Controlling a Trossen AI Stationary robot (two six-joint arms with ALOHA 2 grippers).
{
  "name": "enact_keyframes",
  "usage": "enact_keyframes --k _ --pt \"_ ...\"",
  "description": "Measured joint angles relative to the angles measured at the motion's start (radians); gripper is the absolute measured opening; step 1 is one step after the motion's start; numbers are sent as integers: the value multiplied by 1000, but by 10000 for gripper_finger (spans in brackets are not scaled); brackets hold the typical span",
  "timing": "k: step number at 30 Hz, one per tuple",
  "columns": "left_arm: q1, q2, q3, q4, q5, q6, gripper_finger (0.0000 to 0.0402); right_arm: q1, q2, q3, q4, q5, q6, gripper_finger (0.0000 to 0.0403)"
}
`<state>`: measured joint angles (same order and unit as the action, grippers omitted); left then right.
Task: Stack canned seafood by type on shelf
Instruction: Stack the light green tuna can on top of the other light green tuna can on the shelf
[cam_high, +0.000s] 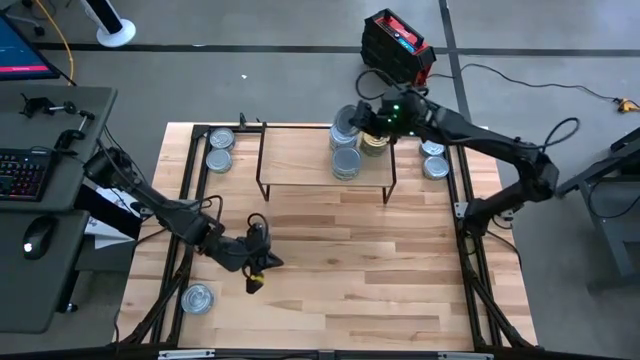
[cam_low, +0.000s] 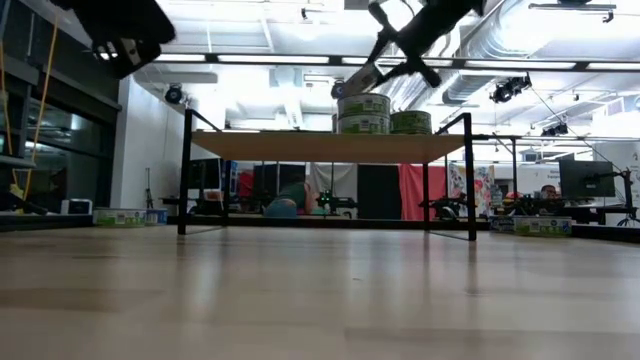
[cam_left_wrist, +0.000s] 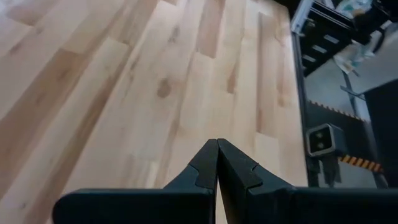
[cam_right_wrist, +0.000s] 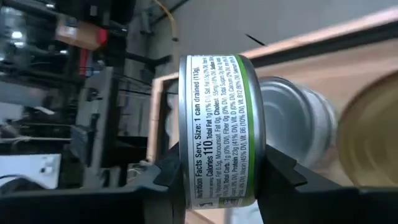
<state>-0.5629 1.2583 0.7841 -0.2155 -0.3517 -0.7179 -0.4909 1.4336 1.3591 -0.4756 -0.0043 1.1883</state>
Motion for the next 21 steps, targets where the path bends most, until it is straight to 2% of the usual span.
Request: enact_keyframes --k 8,16,21 --pt "-39 0 0 0 -53 -39 1 0 78 2 46 -33 -18 130" --pt "-30 0 0 -2 -75 -65 1 0 85 3 15 -53 -68 133" --pt "-30 0 0 -2 -96 -63 1 -2 84 4 11 -27 -86 133"
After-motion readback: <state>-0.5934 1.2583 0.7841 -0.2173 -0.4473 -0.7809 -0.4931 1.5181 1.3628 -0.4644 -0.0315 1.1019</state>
